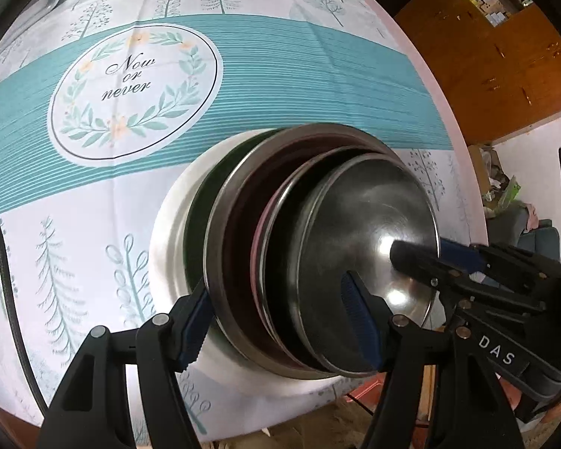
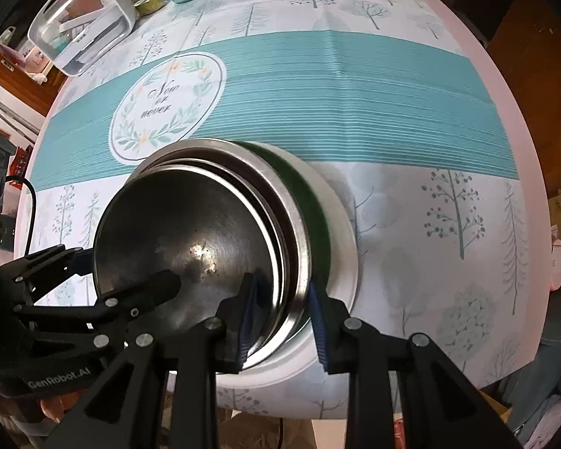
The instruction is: Organize plates and bowls
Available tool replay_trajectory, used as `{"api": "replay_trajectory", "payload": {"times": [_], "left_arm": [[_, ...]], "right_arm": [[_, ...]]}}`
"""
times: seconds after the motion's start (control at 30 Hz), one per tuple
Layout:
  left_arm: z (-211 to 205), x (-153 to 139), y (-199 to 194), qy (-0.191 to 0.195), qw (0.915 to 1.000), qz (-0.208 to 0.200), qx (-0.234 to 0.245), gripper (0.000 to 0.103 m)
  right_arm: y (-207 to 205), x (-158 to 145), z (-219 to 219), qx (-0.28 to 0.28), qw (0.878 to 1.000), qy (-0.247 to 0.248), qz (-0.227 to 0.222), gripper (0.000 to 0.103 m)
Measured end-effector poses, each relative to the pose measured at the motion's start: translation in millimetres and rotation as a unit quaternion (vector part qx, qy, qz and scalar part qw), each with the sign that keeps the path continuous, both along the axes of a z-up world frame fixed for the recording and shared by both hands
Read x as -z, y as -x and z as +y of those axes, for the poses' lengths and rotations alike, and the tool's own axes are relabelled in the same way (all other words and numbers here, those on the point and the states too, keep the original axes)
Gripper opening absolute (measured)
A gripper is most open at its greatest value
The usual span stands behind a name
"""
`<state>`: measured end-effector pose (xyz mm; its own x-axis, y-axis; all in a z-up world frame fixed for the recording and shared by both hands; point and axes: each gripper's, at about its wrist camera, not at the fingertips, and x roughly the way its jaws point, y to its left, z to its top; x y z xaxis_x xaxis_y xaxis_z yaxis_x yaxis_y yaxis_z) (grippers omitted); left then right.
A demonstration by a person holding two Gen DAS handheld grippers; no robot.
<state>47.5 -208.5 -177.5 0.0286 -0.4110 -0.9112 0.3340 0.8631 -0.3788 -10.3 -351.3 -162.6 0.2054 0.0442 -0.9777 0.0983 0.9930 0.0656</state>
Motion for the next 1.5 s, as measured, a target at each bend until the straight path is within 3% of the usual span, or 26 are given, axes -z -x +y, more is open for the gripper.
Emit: {"api": "replay_trajectory", "payload": {"times": [0.27, 0.37, 0.43, 0.57, 0.93, 1.0, 1.17, 1.4, 1.5], "left_arm": [[-11, 19, 1, 0.009, 0.9985, 0.053, 0.005, 0.066], [-13, 21, 2, 0.009, 0.9983, 0.056, 0.011, 0.067], [-14, 16, 2, 0.002, 0.9990, 0.043, 0.015, 0.068], [-8, 3, 0, -0.011, 0.9999, 0.008, 0.010, 0.084], [21, -36, 3, -0.041, 0.9973, -0.057, -0.022, 0.092], [26, -43, 6, -0.036, 0.9968, -0.064, -0.033, 0.102], [33, -66, 19, -0.039, 0.9924, -0.098, -0.063, 0.102], [27, -90, 47, -0.101, 0.9802, -0.153, -0.074, 0.102], [27, -101, 59, -0.105, 0.9761, -0.171, -0.085, 0.102]], "right_arm": [[-2, 12, -1, 0.006, 0.999, -0.022, 0.023, 0.031], [-1, 13, -1, 0.005, 0.999, -0.025, 0.025, 0.031], [-2, 13, -1, 0.007, 0.999, -0.028, 0.028, 0.032], [-1, 11, -2, 0.011, 0.999, -0.036, 0.022, 0.034], [6, -11, -4, 0.001, 0.999, -0.038, -0.021, 0.034], [9, -20, -3, -0.003, 0.999, -0.040, -0.035, 0.034], [21, -44, 2, -0.014, 0.996, -0.033, -0.076, 0.034], [44, -68, 11, -0.032, 0.992, -0.026, -0.116, 0.034], [52, -77, 17, -0.038, 0.991, -0.018, -0.130, 0.034]]}}
